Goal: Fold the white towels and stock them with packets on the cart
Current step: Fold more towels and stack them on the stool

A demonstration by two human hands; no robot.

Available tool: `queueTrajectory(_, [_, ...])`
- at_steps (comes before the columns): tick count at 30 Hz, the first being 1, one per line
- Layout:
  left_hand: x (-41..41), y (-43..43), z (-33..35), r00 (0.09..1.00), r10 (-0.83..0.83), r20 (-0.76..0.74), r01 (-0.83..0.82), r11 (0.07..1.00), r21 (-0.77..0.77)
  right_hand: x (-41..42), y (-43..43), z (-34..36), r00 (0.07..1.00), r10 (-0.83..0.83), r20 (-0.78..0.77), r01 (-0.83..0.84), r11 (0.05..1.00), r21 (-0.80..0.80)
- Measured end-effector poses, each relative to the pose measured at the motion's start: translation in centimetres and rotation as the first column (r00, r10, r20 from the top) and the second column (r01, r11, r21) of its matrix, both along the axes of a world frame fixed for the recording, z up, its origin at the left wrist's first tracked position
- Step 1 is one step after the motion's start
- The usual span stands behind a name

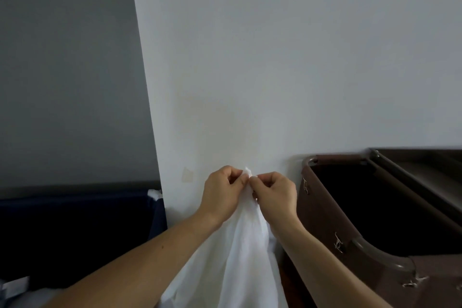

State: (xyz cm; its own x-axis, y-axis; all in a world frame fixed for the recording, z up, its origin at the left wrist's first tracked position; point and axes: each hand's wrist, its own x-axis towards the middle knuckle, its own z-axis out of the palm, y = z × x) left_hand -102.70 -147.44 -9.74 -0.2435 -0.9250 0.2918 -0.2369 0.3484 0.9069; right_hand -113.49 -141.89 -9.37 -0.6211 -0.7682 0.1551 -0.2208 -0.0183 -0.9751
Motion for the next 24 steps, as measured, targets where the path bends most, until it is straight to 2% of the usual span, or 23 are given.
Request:
queueTrajectory(4, [0.3, 0.8, -0.4, 0.996, 0.016, 0.085, -0.002, 0.987, -0.159, 0.4, -0.1, 0.1, 1.000, 0.019, -0.008, -0.019, 0.999, -0.026])
queueTrajectory(7, [0.5, 1.4, -0.5, 0.996, 0.020, 0.088, 0.001, 0.972, -0.233, 0.5, 0.1, 0.2, 0.997, 0.056, -0.053, -0.057, 0.998, -0.018])
queueTrajectory(10, [1.0, 1.3, -0.7, 0.989, 0.001, 0.145, 0.031, 0.974, -0.223, 0.6, 0.5, 0.5, 0.980, 0.191, -0.058, -0.191, 0.982, 0.007])
queueTrajectory(13, [1.7, 0.9, -0.9, 0.971, 0.056, 0.234, 0.001, 0.972, -0.237, 0.4, 0.8, 0.9, 0.946, 0.324, 0.021, -0.323, 0.946, -0.012])
queueTrajectory(15, [2.1, 0.6, -0.8, 0.971, 0.069, 0.228, -0.009, 0.967, -0.253, 0.0, 0.8, 1.1, 0.920, 0.391, 0.023, -0.391, 0.920, 0.003])
queueTrajectory(18, [3.0, 0.1, -0.2, 0.983, 0.067, 0.170, -0.024, 0.970, -0.240, -0.3, 0.6, 0.8, 0.865, 0.498, -0.059, -0.493, 0.867, 0.073])
queueTrajectory(22, [4.6, -0.6, 0.7, 0.991, -0.052, 0.125, 0.068, 0.989, -0.134, -1.6, 0.4, 0.5, 0.876, 0.462, -0.140, -0.467, 0.884, -0.001])
queueTrajectory(24, [5.3, -1.0, 1.3, 0.995, -0.032, 0.100, 0.044, 0.992, -0.115, -2.5, 0.2, 0.1, 0.884, 0.423, -0.198, -0.433, 0.901, -0.012])
